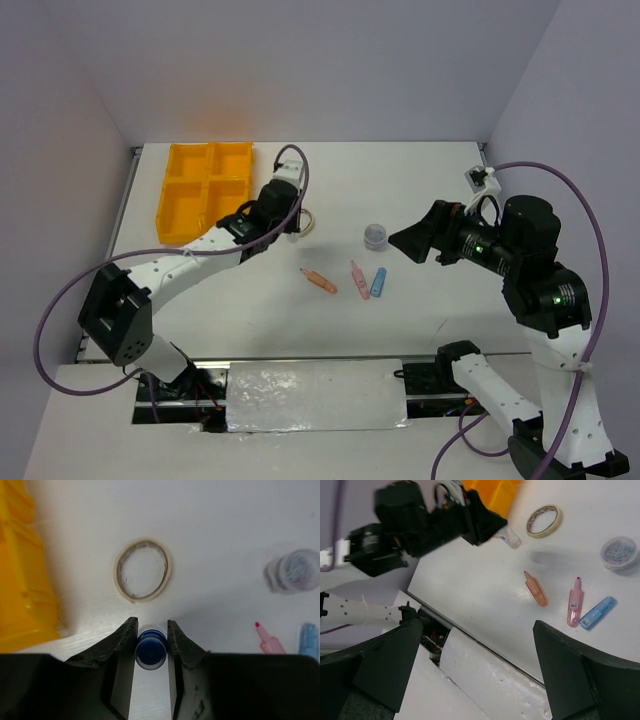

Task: Sort the stationery into containers
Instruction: Pick up the stationery from the center of the board, then place the stationery in the storage box.

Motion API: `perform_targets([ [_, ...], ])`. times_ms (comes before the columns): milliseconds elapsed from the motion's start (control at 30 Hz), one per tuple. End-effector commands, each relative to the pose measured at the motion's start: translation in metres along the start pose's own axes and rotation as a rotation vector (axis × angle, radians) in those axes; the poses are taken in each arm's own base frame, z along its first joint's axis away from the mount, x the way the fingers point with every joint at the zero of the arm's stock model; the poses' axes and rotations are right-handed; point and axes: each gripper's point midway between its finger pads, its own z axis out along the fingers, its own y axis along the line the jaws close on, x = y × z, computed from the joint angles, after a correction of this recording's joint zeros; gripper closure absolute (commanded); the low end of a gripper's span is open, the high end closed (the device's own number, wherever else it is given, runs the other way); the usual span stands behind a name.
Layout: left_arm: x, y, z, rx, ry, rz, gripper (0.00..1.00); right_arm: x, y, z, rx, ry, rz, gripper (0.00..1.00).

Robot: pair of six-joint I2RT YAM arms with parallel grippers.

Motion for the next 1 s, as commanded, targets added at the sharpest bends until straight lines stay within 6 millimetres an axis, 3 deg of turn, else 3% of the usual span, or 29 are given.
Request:
perform_targets([
  [0, -0.084, 0.014, -0.040, -0.042, -0.131, -0.002, 1.00, -0.013, 0.003, -0.008, 0.028, -0.056, -0.018, 0.00],
  [33, -0.101, 0.025, -0.051, -0.090, -0.122, -0.003, 1.00, -0.013, 0.001, -0.010, 0.044, -0.056, -0.014, 0.00],
  [67, -0.106, 0.033, -0.050, -0.120, -0.100, -0.005, 1.00, -0.013, 0.000, -0.011, 0.054, -0.063, -0.014, 0.00],
  [100, -0.114, 0.054, -0.049, -0.171, -0.090, -0.033, 1.00, -0.014, -0.003, -0.011, 0.071, -0.070, -0.013, 0.00],
  [133, -0.131, 0.064, -0.059, -0.190, -0.077, -0.052, 1.00, -0.014, -0.003, -0.012, 0.071, -0.071, -0.012, 0.00],
  [167, -0.132, 0.076, -0.050, -0.221, -0.037, -0.068, 1.00, -0.015, -0.003, -0.012, 0.074, -0.075, -0.012, 0.00],
  [200, -0.145, 0.107, -0.051, -0.298, -0.007, -0.132, 1.00, -0.016, -0.003, -0.012, 0.071, -0.080, -0.013, 0.00],
  [233, -0.158, 0.120, -0.062, -0.319, -0.023, -0.164, 1.00, -0.016, -0.003, -0.012, 0.072, -0.082, -0.010, 0.00],
  [267, -0.159, 0.137, -0.052, -0.363, 0.004, -0.176, 1.00, -0.015, -0.003, -0.012, 0.069, -0.084, -0.009, 0.00],
  [300, -0.165, 0.166, -0.054, -0.433, 0.000, -0.204, 1.00, -0.013, -0.004, -0.011, 0.067, -0.081, -0.007, 0.00],
  [333, -0.184, 0.179, -0.060, -0.465, -0.043, -0.221, 1.00, -0.014, -0.004, -0.010, 0.063, -0.088, -0.006, 0.00],
  [367, -0.180, 0.207, -0.050, -0.530, -0.012, -0.232, 1.00, -0.013, -0.004, -0.010, 0.060, -0.092, -0.005, 0.00],
  [400, -0.198, 0.220, -0.052, -0.540, -0.051, -0.250, 1.00, -0.011, -0.005, -0.009, 0.057, -0.086, -0.002, 0.00],
  [433, -0.190, 0.232, -0.030, -0.556, -0.013, -0.242, 1.00, -0.012, -0.005, -0.008, 0.057, -0.087, -0.004, 0.00],
  [467, -0.189, 0.255, -0.024, -0.595, -0.002, -0.241, 1.00, -0.012, -0.004, -0.009, 0.055, -0.085, -0.006, 0.00],
  [500, -0.205, 0.266, -0.027, -0.618, -0.039, -0.256, 1.00, -0.013, -0.003, -0.009, 0.053, -0.088, -0.008, 0.00],
  [533, -0.189, 0.281, -0.003, -0.654, 0.014, -0.258, 1.00, -0.014, -0.002, -0.009, 0.049, -0.086, -0.008, 0.00],
  [567, -0.185, 0.301, -0.001, -0.687, 0.024, -0.295, 1.00, -0.015, 0.000, -0.009, 0.039, -0.088, -0.012, 0.00],
  [633, -0.187, 0.320, 0.010, -0.693, -0.005, -0.341, 1.00, -0.015, 0.003, -0.007, 0.023, -0.073, -0.008, 0.00],
  [667, -0.199, 0.335, 0.014, -0.690, -0.074, -0.368, 1.00, -0.015, 0.004, -0.007, 0.019, -0.068, -0.010, 0.00],
  [733, -0.195, 0.353, 0.020, -0.702, -0.102, -0.376, 1.00, -0.012, 0.002, -0.006, 0.026, -0.052, -0.012, 0.00],
  [867, -0.200, 0.364, 0.046, -0.653, -0.149, -0.359, 1.00, -0.004, -0.005, -0.006, 0.051, -0.037, -0.002, 0.00],
  [967, -0.183, 0.370, 0.069, -0.609, -0.122, -0.364, 1.00, -0.003, -0.009, -0.010, 0.074, -0.044, -0.003, 0.00],
])
